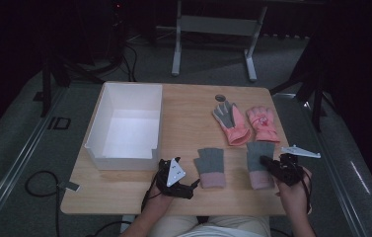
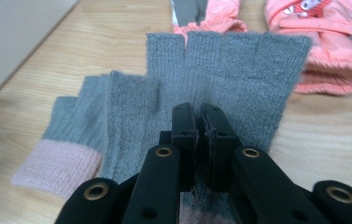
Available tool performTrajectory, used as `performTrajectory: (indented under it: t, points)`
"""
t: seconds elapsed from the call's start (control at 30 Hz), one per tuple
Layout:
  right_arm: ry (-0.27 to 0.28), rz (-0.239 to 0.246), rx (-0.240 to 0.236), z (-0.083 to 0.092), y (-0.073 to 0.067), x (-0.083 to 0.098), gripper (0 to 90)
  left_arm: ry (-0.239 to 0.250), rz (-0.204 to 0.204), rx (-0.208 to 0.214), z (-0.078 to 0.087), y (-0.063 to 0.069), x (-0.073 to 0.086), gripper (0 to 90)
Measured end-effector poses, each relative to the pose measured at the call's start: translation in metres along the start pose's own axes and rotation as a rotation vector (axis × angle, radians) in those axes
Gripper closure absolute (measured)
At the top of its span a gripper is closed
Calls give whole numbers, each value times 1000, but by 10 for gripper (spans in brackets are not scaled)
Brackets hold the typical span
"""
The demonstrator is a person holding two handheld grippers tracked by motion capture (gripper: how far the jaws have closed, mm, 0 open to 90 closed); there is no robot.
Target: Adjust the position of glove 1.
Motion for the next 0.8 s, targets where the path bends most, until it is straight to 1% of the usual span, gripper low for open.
performTrajectory:
  t: [0.03, 0.07, 0.13, 0.17, 0.2, 0.27, 0.3, 0.33, 0.37, 0.43, 0.47, 0.5, 0.57, 0.63, 0.67, 0.7, 0.8]
  points:
    - [0, 0, 0, 0, 0, 0, 847, 0, -1, 0, 0, 0, 0, 0]
    - [5, -22, 24, -3, -1, 5, 847, 0, 0, 0, 0, 0, 0, 0]
    - [-1, -29, 33, -6, 0, 8, 847, 0, 0, -1, 0, 0, 0, 0]
    - [-17, -51, 39, -12, 0, 12, 847, 1, 1, 0, 0, 0, 0, 0]
    - [-20, -71, 42, -16, 1, 15, 847, 0, 1, 0, 0, 0, 0, 0]
    - [-22, -87, 78, -28, 3, 22, 845, 3, -1, -1, 0, 0, 0, 0]
    - [-22, -87, 78, -28, 3, 22, 845, 4, -2, -1, 0, 0, 0, 0]
    - [-22, -97, 97, -36, 7, 25, 846, 3, 0, -1, 0, 0, 0, 0]
    - [-22, -97, 97, -36, 7, 25, 846, 3, 0, 0, 0, 0, 0, 0]
    - [-36, -114, 111, -46, 12, 27, 846, 8, 12, 4, 0, -1, 0, 0]
    - [-58, -103, 137, -55, 14, 32, 844, 9, 16, 6, 0, -2, 0, 0]
    - [-58, -103, 137, -55, 14, 32, 844, 9, 18, 6, 0, -2, 0, 0]
    - [-77, -98, 151, -63, 16, 38, 837, 7, 10, 4, 0, -1, 0, 0]
    - [-75, -110, 157, -66, 19, 40, 816, 7, 2, 3, 0, 0, 0, 0]
    - [-75, -112, 156, -67, 20, 40, 790, 6, -4, 2, 0, 0, 0, 0]
    - [-75, -112, 156, -67, 20, 40, 790, 5, -6, 1, 0, 0, 0, 0]
    - [-67, -108, 157, -68, 20, 41, 750, 6, -1, 4, 0, 0, 0, 0]
Point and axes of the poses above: each handheld gripper's, and its own axes: z roughly backward along the jaws, x roughly out of its underside, y roughly to its right, the point moved 4 cm from there along -z, roughly forward along the jaws, and after that the axes turned 12 degrees about -z, right-handed, at the moved point
